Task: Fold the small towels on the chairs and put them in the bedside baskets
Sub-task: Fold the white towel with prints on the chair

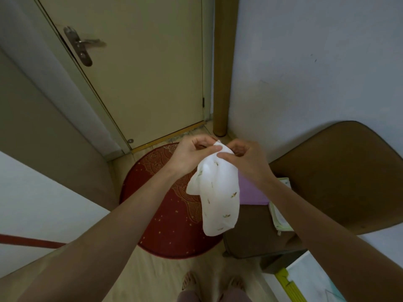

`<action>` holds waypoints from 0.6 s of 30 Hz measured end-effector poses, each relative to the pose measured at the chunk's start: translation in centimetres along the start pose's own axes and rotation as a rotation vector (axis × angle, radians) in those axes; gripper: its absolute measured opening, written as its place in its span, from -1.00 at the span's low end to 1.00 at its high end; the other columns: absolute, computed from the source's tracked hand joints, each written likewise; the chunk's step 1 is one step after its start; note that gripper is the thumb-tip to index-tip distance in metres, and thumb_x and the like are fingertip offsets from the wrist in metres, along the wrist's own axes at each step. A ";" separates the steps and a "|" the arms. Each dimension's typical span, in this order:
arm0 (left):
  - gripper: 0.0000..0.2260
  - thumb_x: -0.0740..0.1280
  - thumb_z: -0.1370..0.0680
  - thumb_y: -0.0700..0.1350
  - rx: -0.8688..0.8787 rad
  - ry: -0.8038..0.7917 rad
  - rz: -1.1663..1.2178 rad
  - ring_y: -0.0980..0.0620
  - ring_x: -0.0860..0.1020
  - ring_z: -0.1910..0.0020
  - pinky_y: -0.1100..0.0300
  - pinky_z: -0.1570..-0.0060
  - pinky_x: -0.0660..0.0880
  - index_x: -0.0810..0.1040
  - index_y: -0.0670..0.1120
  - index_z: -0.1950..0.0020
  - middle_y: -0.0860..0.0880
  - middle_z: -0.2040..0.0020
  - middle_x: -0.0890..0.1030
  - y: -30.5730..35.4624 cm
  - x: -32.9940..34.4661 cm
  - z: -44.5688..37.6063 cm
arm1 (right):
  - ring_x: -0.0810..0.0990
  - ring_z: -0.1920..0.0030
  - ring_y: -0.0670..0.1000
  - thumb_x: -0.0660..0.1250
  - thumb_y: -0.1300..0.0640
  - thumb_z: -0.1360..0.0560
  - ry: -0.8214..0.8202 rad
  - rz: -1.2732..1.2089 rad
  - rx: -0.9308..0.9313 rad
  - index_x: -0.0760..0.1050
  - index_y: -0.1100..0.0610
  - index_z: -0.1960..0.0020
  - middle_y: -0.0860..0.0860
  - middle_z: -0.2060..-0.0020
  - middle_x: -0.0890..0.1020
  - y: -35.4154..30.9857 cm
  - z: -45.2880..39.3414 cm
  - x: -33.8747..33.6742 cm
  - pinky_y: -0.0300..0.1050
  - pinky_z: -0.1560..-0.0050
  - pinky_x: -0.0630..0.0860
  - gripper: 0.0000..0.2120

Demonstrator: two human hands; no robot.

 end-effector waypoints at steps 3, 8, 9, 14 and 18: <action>-0.97 0.46 -0.46 -0.26 -0.067 0.026 -0.001 -0.01 0.66 0.16 0.11 0.09 0.60 0.66 -0.19 0.12 -0.07 0.12 0.71 -0.4 -0.3 -0.2 | 0.69 0.18 0.04 0.47 0.22 -0.45 -0.004 -0.046 0.023 0.65 0.18 0.08 0.06 0.19 0.71 0.3 0.1 -0.3 0.08 0.11 0.65 -0.94; -0.93 0.49 -0.42 -0.31 -0.100 0.097 0.033 0.12 0.66 0.16 0.32 0.16 0.55 0.67 -0.20 0.13 -0.01 0.11 0.69 -0.4 -0.3 0.0 | 0.68 0.15 -0.01 0.48 0.21 -0.44 0.024 -0.033 0.002 0.61 0.20 0.04 0.05 0.14 0.70 0.6 0.0 -0.7 0.03 0.09 0.66 -0.87; -0.93 0.49 -0.41 -0.31 -0.100 0.113 0.043 0.13 0.66 0.15 0.31 0.15 0.56 0.67 -0.19 0.14 0.01 0.10 0.69 -0.3 -0.3 0.0 | 0.67 0.16 -0.06 0.49 0.21 -0.43 0.045 -0.021 -0.012 0.58 0.22 0.05 0.03 0.15 0.68 0.6 0.0 -0.8 -0.05 0.12 0.66 -0.85; -0.90 0.51 -0.40 -0.27 -0.078 0.155 0.024 0.13 0.66 0.09 0.33 0.09 0.55 0.68 -0.21 0.10 -0.01 0.08 0.69 0.2 -0.7 -0.1 | 0.61 0.23 -0.17 0.47 0.18 -0.46 0.117 0.033 -0.059 0.51 0.18 0.12 -0.05 0.23 0.61 0.3 0.1 -0.5 -0.32 0.22 0.55 -0.86; -0.93 0.51 -0.40 -0.27 -0.065 0.176 0.022 0.09 0.65 0.03 0.30 0.07 0.55 0.69 -0.22 0.13 -0.06 0.04 0.69 0.6 -1.3 0.0 | 0.62 0.15 -0.11 0.46 0.09 -0.47 0.141 0.093 -0.040 0.58 0.16 0.09 -0.03 0.14 0.64 0.4 0.0 -0.1 -0.33 0.11 0.55 -0.86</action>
Point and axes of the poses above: each hand's wrist, its own z-axis away from the middle knuckle, its own x-axis out of the palm, y = z × x, the point moved 6 cm from there along -z, towards the middle knuckle
